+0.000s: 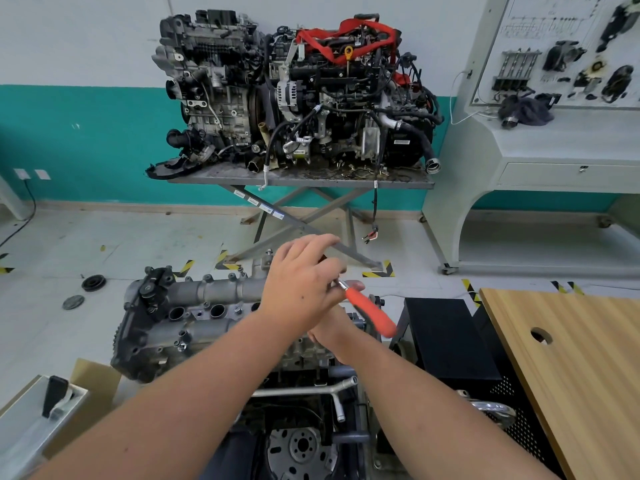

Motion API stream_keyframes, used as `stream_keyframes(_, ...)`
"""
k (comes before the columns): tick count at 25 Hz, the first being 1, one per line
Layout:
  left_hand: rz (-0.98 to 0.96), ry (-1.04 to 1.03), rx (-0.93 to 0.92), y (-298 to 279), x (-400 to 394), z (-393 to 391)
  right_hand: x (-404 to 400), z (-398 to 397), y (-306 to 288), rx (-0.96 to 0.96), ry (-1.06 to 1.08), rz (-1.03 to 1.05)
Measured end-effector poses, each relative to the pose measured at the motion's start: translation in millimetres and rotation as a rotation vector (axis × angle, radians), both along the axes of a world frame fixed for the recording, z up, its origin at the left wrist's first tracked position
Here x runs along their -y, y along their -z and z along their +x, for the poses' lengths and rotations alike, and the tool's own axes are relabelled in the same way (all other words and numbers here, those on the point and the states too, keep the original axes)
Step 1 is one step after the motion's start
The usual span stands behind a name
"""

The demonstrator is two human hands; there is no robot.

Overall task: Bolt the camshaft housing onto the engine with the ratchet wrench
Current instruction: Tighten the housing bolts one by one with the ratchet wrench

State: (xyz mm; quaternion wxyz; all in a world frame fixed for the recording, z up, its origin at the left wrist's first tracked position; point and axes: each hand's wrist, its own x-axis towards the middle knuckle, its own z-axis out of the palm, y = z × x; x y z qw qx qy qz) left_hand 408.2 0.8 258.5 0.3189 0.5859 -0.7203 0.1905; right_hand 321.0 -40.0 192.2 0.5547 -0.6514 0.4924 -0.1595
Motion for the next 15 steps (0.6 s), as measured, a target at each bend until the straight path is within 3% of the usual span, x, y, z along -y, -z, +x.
stream_keyframes(3, 0.097, 0.129, -0.507, 20, -10, -10, 0, -4, -1, 0.147, 0.036, 0.073)
stream_keyframes(6, 0.245, 0.113, -1.481, 8, -3, -29, -1, -2, -2, 0.139, -0.018, 0.094)
stream_keyframes(7, 0.285, 0.095, -1.713, 3, -2, -31, -1, -3, -2, 0.118, -0.029, 0.100)
stream_keyframes(8, 0.310, 0.098, -1.826, 1, 0, -30, -1, -3, -1, 0.108, -0.029, 0.101)
stream_keyframes(11, 0.431, 0.064, -1.918, -12, 5, -16, 0, -2, -1, 0.058, -0.016, 0.091)
stream_keyframes(15, 0.734, -0.129, -1.635, -40, 18, -6, 2, -2, 0, 0.014, -0.042, 0.038)
